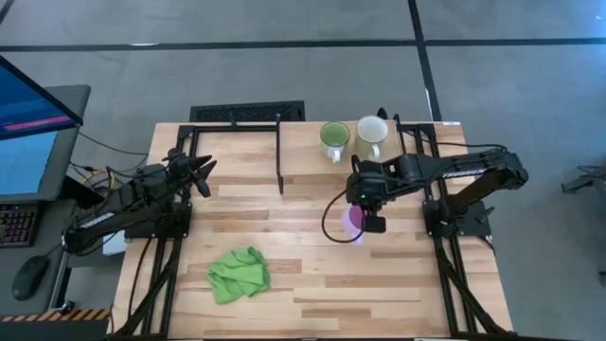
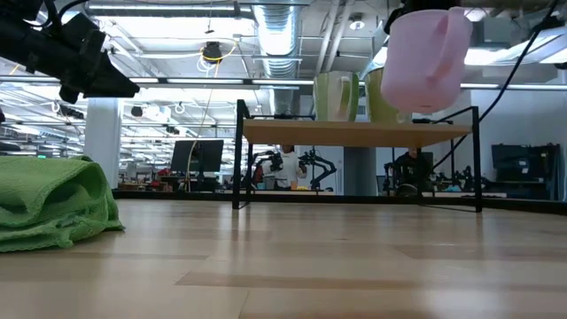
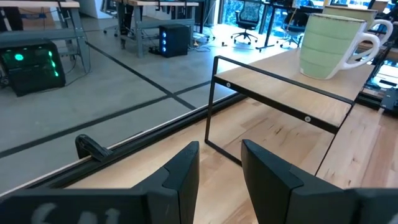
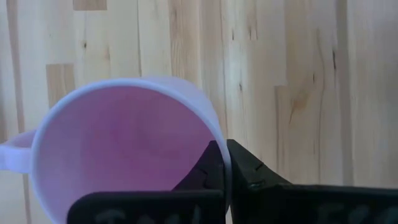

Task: Stack small to large cups/mugs on shelf
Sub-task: Put the pink mug on the shelf

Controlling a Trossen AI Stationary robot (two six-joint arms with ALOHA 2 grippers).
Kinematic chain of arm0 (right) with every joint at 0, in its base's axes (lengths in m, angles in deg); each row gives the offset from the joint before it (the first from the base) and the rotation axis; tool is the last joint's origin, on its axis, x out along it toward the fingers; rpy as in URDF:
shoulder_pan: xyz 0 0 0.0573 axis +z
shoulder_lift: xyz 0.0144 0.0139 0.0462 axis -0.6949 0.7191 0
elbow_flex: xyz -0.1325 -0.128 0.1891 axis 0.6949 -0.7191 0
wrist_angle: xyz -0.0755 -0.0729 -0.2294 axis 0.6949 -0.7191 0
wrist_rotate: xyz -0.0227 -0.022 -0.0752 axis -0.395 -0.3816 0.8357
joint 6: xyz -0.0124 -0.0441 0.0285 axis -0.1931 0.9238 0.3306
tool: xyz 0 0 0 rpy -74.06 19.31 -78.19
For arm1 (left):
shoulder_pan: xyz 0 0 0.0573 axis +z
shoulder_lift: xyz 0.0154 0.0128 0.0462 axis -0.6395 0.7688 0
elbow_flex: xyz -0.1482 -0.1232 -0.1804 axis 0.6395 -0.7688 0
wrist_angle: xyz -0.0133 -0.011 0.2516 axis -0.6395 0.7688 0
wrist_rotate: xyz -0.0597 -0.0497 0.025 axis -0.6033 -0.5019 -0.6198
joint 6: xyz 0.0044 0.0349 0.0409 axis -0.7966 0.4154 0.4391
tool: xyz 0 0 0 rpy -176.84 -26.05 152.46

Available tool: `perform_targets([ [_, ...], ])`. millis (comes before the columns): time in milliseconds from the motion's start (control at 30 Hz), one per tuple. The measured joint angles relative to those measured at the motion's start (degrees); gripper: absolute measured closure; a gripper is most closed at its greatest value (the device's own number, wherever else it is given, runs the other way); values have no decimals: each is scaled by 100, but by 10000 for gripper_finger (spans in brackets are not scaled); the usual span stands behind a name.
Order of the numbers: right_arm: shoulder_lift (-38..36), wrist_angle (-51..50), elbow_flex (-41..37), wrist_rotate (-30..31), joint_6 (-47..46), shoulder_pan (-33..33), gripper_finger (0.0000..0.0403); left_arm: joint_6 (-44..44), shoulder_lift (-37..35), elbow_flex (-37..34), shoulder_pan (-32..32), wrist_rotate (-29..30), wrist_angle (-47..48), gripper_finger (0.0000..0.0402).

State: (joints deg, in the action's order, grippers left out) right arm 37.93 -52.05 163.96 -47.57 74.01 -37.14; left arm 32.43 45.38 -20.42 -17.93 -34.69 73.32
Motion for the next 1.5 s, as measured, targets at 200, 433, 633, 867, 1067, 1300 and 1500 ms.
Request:
perform_targets([
  [200,0,-78,185,-1,23,-101,393,-4,0,0,2,2,24,291],
  [433,0,-257,591,-18,123,-224,393,-4,0,0,1,2,24,291],
  [633,0,-306,816,-25,405,-294,393,-4,0,0,2,5,24,291],
  [867,0,-340,895,-44,718,-538,393,-4,0,0,0,11,24,291],
  [1067,0,-339,896,-71,1040,-732,393,-4,0,0,2,13,25,291],
  [1300,0,-300,896,-84,1374,-891,393,-2,0,0,2,13,24,291],
  [1500,0,-208,896,-84,1543,-929,393,-28,0,0,1,13,27,291],
])
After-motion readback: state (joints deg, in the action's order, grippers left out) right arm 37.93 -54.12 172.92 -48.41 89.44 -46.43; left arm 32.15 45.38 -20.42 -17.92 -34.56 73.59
